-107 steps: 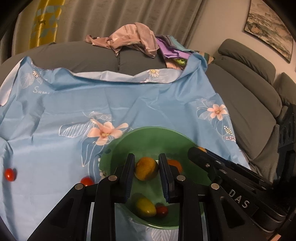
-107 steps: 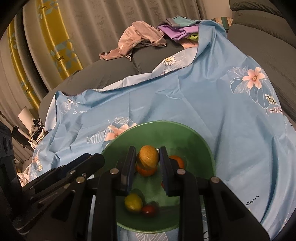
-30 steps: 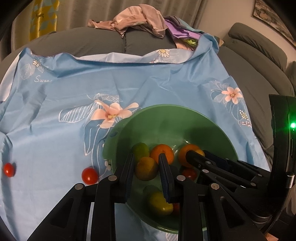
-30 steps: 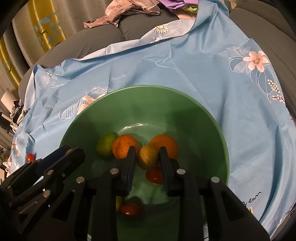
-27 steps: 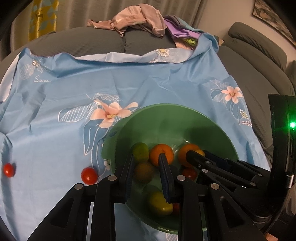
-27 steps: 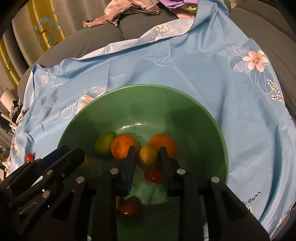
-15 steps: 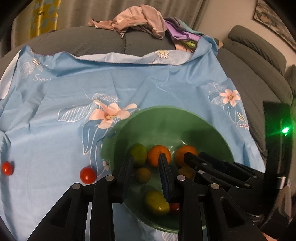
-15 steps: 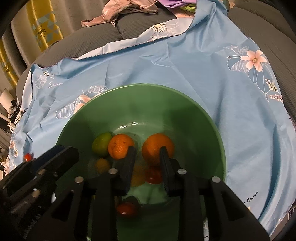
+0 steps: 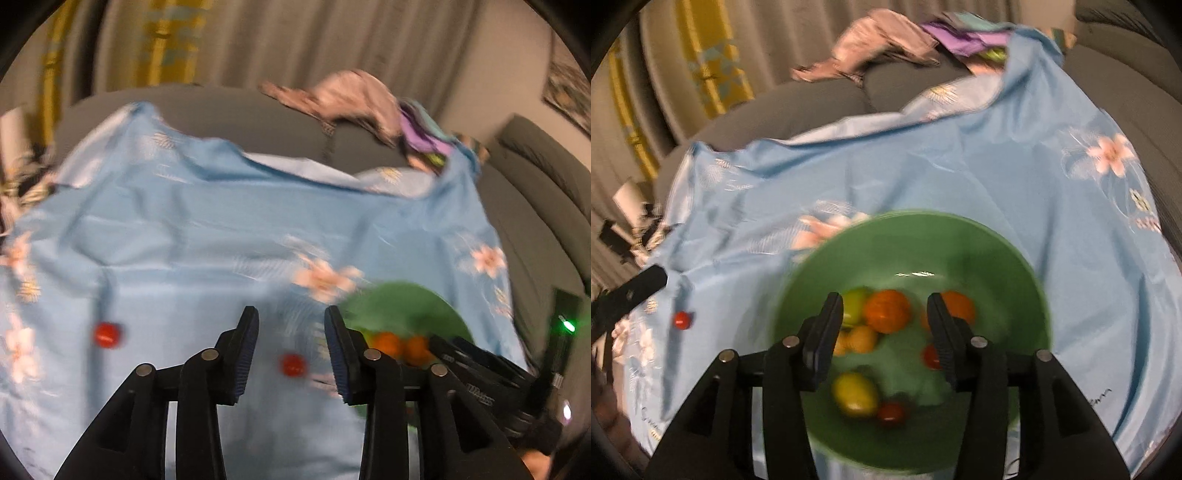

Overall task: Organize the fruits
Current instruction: 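Withdraw both tools from the bowl toward the remaining cherry tomatoes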

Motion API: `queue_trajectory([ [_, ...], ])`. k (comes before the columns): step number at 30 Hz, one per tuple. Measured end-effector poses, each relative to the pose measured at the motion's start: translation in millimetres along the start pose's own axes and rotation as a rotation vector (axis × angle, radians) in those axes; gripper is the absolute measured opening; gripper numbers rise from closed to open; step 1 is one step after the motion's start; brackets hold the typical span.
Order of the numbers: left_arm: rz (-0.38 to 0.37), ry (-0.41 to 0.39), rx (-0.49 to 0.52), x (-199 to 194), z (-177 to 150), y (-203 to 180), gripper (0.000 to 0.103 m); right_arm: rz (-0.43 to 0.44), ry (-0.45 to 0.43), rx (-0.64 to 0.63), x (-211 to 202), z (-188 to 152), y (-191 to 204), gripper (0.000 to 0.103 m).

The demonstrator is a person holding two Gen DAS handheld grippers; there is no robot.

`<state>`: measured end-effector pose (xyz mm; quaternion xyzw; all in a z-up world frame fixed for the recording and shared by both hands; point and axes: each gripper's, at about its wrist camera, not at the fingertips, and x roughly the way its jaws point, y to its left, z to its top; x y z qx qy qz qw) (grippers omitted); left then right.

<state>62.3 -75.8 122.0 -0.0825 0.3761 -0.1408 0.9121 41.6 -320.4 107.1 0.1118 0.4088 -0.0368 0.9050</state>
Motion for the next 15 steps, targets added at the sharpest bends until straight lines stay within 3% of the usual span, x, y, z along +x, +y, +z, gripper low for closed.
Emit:
queue_trajectory([
  [4,0.222,-0.058,-0.102,-15,4,59,0.042,0.136,-0.014,-0.077,-7,-2,39,0.054],
  [6,0.277,-0.039,-0.153,-13,-1,83,0.042,0.189,0.01,-0.137,0,-6,67,0.054],
  [12,0.277,0.069,-0.217,16,-15,131,0.042,0.14,0.113,-0.271,40,-27,129,0.05],
  [15,0.204,0.103,-0.297,30,-22,151,0.042,0.063,0.145,-0.328,59,-31,146,0.05],
])
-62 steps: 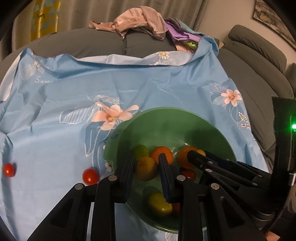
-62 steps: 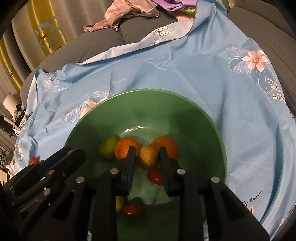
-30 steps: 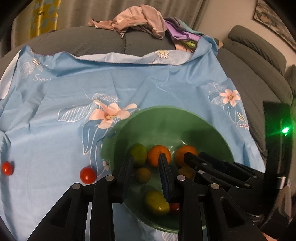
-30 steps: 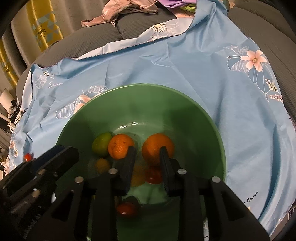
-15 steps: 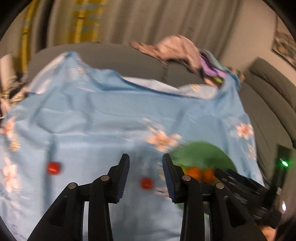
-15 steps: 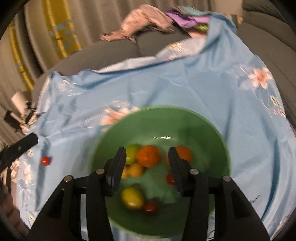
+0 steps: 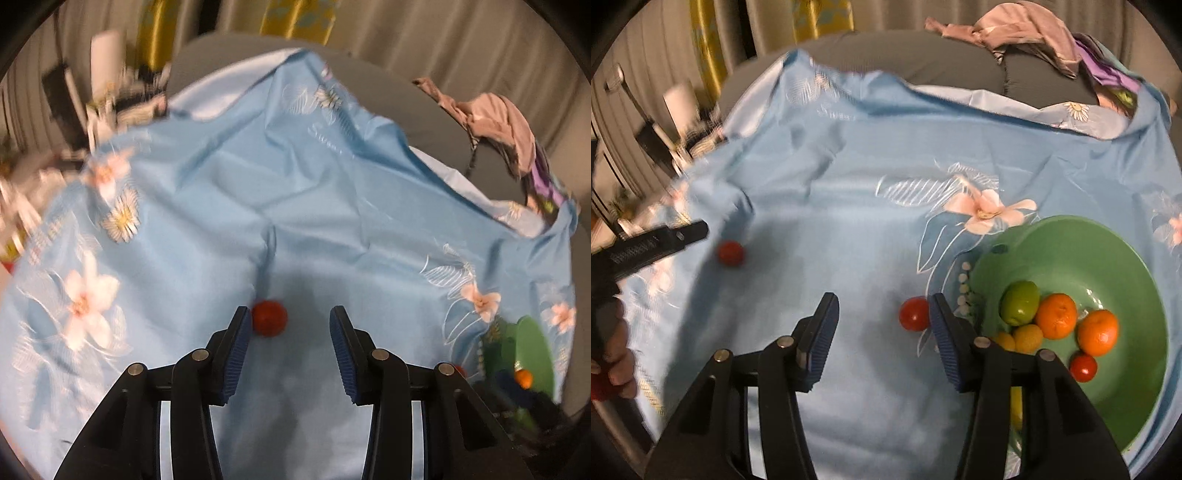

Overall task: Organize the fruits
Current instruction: 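Withdraw both tools from the bowl toward the remaining cherry tomatoes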

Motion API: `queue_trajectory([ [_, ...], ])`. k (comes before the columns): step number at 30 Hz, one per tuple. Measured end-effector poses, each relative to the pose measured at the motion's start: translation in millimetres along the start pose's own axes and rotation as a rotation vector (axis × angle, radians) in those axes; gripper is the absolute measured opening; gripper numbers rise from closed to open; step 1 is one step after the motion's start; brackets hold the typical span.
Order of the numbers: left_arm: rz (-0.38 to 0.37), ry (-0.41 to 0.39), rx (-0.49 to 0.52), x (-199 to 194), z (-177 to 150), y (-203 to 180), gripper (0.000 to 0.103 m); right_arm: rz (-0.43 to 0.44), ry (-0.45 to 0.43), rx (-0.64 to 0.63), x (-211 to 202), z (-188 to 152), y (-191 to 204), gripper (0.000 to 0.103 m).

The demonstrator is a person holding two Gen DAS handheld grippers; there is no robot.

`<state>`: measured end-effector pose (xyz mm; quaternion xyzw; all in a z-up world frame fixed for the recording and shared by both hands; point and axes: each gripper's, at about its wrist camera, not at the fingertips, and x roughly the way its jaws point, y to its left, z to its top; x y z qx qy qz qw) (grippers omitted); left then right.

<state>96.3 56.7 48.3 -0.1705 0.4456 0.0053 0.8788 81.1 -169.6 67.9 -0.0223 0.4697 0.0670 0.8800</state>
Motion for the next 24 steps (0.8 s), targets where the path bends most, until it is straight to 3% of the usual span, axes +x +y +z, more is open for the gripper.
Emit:
queue_trajectory([
  [2,-0.016,0.021,-0.007,7,-1,0,0.042,-0.035,0.021,-0.03,10,1,6,0.049],
  [8,0.03,0.062,0.021,25,-4,4,0.042,-0.157,0.058,-0.099,32,1,18,0.049],
  [17,0.018,0.076,0.02,35,-4,1,0.042,-0.136,0.07,-0.145,36,2,28,0.049],
  [24,0.068,0.087,0.018,46,-2,-1,0.042,-0.234,0.105,-0.178,54,1,32,0.047],
])
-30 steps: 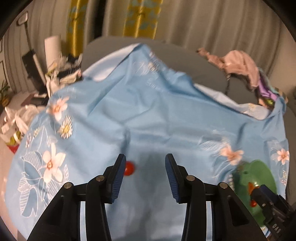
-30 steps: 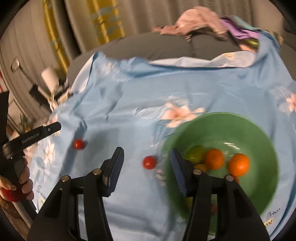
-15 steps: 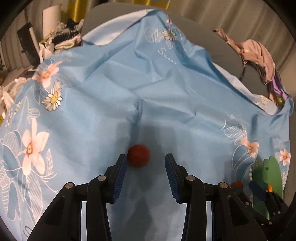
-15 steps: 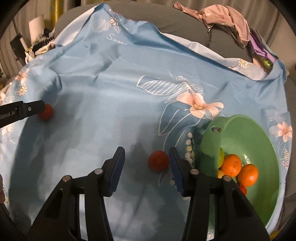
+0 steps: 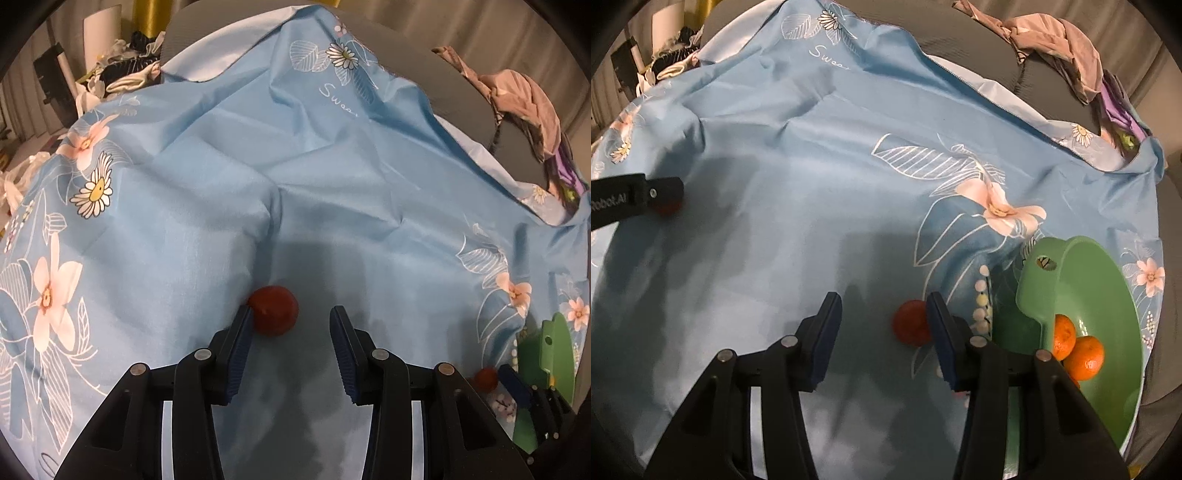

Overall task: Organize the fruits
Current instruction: 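Withdraw both tools from the bowl toward the remaining cherry tomatoes, then grasp a cherry tomato with the left tool while the right tool grasps another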

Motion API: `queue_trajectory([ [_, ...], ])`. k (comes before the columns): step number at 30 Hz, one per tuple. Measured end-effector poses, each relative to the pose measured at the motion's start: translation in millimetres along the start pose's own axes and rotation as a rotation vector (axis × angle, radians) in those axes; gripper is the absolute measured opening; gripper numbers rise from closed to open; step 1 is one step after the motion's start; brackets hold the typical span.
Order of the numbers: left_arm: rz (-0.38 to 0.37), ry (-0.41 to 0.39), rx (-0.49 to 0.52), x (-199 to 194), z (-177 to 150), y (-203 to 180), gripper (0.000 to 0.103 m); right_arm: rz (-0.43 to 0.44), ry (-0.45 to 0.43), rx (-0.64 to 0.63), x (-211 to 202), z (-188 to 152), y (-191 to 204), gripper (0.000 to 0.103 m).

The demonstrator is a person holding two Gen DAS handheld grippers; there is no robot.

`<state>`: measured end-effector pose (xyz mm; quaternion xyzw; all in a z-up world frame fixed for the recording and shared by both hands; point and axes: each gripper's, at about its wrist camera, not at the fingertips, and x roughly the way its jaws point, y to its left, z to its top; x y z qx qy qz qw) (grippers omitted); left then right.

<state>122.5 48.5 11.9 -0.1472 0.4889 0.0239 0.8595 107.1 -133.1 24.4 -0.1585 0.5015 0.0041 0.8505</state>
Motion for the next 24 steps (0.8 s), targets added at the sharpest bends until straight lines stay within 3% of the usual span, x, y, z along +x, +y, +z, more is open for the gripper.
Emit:
queue_trajectory([
  [10,0.067,-0.032,-0.002,9,3,-10,0.042,-0.067,0.022,-0.071,11,6,5,0.051],
  [12,0.047,-0.003,-0.023,15,4,-8,0.042,-0.077,0.026,-0.084,11,5,6,0.051],
  [14,0.021,0.053,-0.067,26,4,-1,0.033,-0.069,0.026,-0.091,8,4,5,0.05],
  [16,0.032,0.01,-0.057,24,5,-1,0.033,-0.044,0.022,-0.089,6,3,3,0.05],
  [24,0.025,0.0,-0.052,23,3,0,0.031,-0.032,0.01,-0.103,12,5,0,0.048],
])
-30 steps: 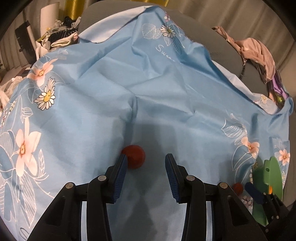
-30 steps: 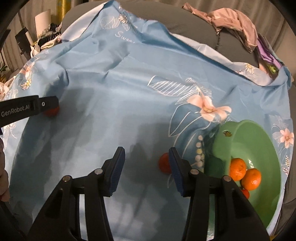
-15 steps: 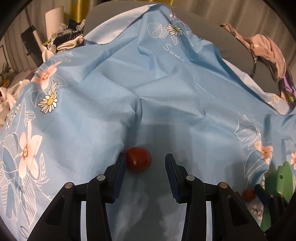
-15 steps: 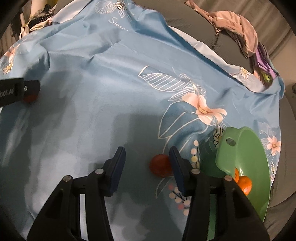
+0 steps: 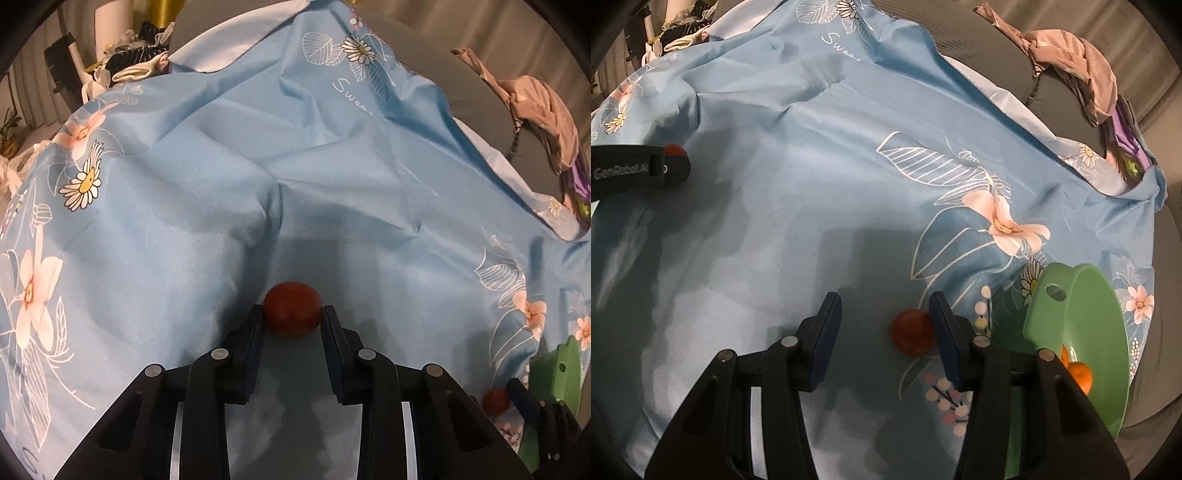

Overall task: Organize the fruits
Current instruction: 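Grasp a cherry tomato with the left tool while the right tool grasps another, then carry both cherry tomatoes over the green bowl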

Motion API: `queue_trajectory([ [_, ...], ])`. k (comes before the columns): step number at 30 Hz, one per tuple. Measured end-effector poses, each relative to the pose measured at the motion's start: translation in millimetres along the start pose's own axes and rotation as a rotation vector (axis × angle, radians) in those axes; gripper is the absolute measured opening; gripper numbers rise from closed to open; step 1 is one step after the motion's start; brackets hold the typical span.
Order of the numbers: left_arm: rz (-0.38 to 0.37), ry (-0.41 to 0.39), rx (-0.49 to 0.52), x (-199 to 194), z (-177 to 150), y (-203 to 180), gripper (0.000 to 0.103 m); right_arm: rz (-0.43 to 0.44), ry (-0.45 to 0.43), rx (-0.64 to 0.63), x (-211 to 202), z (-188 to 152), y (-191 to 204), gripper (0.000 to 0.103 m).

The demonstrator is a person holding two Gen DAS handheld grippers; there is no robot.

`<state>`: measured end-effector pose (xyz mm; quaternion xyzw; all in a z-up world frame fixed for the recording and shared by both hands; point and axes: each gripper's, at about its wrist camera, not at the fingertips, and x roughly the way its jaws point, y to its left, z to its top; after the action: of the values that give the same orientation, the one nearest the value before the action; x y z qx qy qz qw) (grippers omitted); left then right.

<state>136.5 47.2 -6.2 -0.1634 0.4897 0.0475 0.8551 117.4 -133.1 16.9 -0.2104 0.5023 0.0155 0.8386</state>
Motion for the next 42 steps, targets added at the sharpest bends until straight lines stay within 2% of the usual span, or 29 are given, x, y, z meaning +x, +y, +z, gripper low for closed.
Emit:
queue_trajectory([
  [2,-0.005,0.004,-0.009,-3,-1,3,0.03,-0.021,-0.003,-0.001,4,1,-3,0.032],
  [3,-0.012,0.001,-0.018,-6,-2,5,0.03,-0.024,-0.005,0.006,4,1,-6,0.028],
  [4,-0.025,0.001,-0.026,-9,-1,6,0.03,0.003,-0.007,0.024,2,1,-10,0.019],
  [5,-0.036,0.003,-0.031,-11,-1,8,0.03,0.075,-0.007,0.055,1,1,-17,0.006],
  [7,-0.051,-0.004,-0.039,-19,-2,10,0.03,0.206,-0.002,0.112,0,1,-29,0.003],
  [11,-0.042,-0.035,-0.025,-29,-3,10,0.03,0.225,-0.026,0.144,-8,0,-36,0.008],
  [15,-0.064,-0.029,-0.019,-32,-3,9,0.03,0.257,-0.02,0.173,-17,-2,-37,0.015],
  [17,-0.055,-0.033,-0.006,-34,-3,8,0.03,0.327,-0.013,0.224,-21,-8,-37,0.04],
  [19,-0.052,-0.033,0.0,-34,-3,8,0.03,0.42,-0.01,0.279,-25,-17,-34,0.054],
  [21,-0.058,-0.027,-0.008,-34,-1,10,0.03,0.513,-0.016,0.301,-34,-27,-26,0.054],
  [25,-0.069,-0.03,-0.01,-38,-1,12,0.03,0.549,-0.033,0.198,-52,-38,5,0.054],
  [28,-0.071,-0.037,-0.004,-41,-1,12,0.03,0.594,-0.037,0.128,-57,-39,28,0.049],
  [31,-0.069,-0.035,0.0,-43,-1,12,0.03,0.581,-0.018,0.087,-53,-36,44,0.047],
  [34,-0.082,-0.036,0.005,-47,0,15,0.03,0.625,-0.026,0.062,-53,-32,55,0.035],
  [37,-0.084,-0.043,0.005,-50,1,18,0.03,0.623,-0.003,0.018,-50,-31,68,0.036],
  [42,-0.089,-0.041,0.001,-51,3,22,0.03,0.58,-0.008,-0.04,-49,-33,79,0.028],
])
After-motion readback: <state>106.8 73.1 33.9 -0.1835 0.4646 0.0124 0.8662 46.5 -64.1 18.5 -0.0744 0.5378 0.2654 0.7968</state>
